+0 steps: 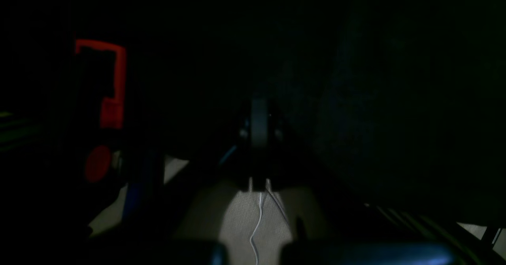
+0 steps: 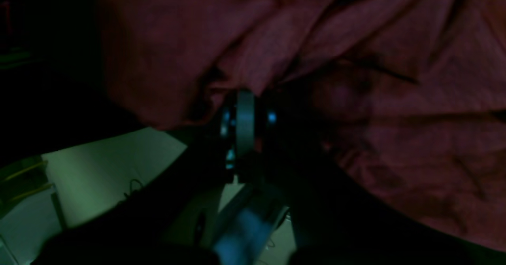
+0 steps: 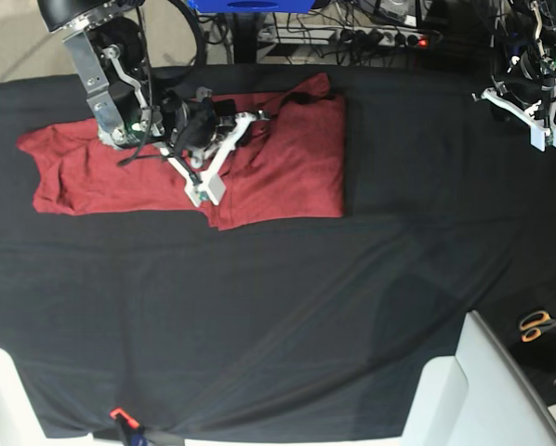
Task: Fold the T-shirt properly
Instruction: 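Grasp the red shirt's folded edge with the right gripper and drag it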
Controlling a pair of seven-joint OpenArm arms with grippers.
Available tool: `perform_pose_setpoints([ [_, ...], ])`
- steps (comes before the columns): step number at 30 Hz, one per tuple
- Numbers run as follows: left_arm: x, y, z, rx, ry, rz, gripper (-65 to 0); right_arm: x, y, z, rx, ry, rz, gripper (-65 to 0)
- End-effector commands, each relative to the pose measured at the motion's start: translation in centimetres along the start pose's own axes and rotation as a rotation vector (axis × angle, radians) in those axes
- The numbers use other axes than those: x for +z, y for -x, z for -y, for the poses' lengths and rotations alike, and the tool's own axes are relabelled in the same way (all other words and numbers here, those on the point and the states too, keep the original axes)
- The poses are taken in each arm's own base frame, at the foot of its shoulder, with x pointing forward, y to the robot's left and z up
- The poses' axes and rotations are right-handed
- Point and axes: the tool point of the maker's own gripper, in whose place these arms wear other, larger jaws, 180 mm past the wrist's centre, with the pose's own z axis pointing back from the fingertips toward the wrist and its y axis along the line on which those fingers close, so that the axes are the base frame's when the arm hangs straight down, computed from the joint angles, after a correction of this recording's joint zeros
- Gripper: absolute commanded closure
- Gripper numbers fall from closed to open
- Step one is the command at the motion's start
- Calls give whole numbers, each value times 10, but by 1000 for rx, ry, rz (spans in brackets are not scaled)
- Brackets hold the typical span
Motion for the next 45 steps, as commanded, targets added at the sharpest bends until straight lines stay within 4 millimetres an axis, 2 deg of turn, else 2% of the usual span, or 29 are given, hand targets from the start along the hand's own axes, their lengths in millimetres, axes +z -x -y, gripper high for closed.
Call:
perform_pose_setpoints([
  [1, 4, -12, -6, -15, -10, 34, 0, 5, -5, -1, -15, -8, 22, -9],
  [4, 4, -12, -6, -15, -10, 34, 0, 9, -2, 5, -44, 1, 14, -9],
  [13, 2, -18, -4, -12, -6, 45, 0, 40, -7, 1, -53, -2, 55, -9],
  [17, -1, -10, -7, 1, -10, 24, 0, 41, -2, 2, -56, 1, 46, -9],
  [24, -2, -9, -7, 3, -10, 22, 0, 41, 3, 3, -60, 5, 38, -8],
  [31, -2, -8, -7, 2, -10, 20, 0, 52, -4, 35, -133, 71, 75, -8],
  [37, -2, -8, -7, 2, -10, 20, 0, 54, -4, 41, -149, 81, 80, -17],
  [39, -2, -8, -7, 2, -10, 20, 0, 50, 1, 41, -162, 77, 65, -44],
  [40, -2, -8, -7, 2, -10, 20, 0, 48, 2, 41, -167, 76, 59, -77],
  [44, -1, -6, -9, 1, -14, 14, 0, 47, 11, 41, -174, 76, 41, -291],
  [45, 0, -7, -11, -2, -18, 16, 0, 49, 11, 42, -173, 79, 51, -303],
])
